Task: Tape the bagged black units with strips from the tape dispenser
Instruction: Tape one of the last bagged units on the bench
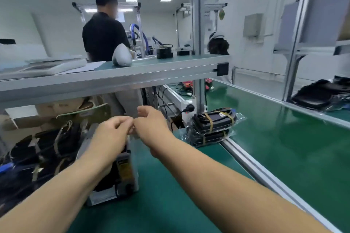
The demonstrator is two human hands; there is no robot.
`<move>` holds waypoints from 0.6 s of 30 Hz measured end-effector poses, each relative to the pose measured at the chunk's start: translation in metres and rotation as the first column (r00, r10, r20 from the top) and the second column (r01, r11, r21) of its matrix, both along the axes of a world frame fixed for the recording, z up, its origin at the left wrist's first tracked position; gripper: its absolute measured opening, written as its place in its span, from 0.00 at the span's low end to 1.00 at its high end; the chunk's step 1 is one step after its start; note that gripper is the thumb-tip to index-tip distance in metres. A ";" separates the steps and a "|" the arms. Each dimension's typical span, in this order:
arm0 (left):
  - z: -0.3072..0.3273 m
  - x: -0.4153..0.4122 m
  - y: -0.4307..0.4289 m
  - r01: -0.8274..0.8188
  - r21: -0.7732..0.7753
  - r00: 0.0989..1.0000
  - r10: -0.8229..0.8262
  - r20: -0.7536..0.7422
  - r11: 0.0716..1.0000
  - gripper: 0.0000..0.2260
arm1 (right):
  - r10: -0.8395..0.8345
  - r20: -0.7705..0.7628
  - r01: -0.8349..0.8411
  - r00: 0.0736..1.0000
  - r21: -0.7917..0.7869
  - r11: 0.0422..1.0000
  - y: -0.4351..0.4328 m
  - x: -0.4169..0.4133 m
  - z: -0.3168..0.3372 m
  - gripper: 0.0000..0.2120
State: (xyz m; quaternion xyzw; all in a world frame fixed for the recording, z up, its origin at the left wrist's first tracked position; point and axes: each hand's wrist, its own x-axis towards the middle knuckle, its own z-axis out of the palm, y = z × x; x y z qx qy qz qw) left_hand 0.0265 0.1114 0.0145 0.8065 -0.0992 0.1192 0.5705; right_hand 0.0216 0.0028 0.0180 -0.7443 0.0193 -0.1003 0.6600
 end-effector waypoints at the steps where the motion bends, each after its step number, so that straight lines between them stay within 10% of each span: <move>1: -0.003 0.003 -0.024 0.034 -0.014 0.999 -0.035 -0.018 0.999 0.07 | -0.055 -0.011 0.055 0.998 -0.007 0.998 -0.023 0.001 -0.005 0.25; 12: -0.060 0.074 -0.207 0.195 0.388 0.981 -0.177 -0.080 0.901 0.34 | -0.427 -0.239 0.472 0.872 0.177 0.864 -0.221 0.021 -0.095 0.01; 18: -0.091 0.113 -0.236 0.170 0.140 0.944 -0.121 -0.308 0.975 0.39 | -0.478 -0.321 0.570 0.818 0.339 0.748 -0.248 0.054 -0.133 0.50</move>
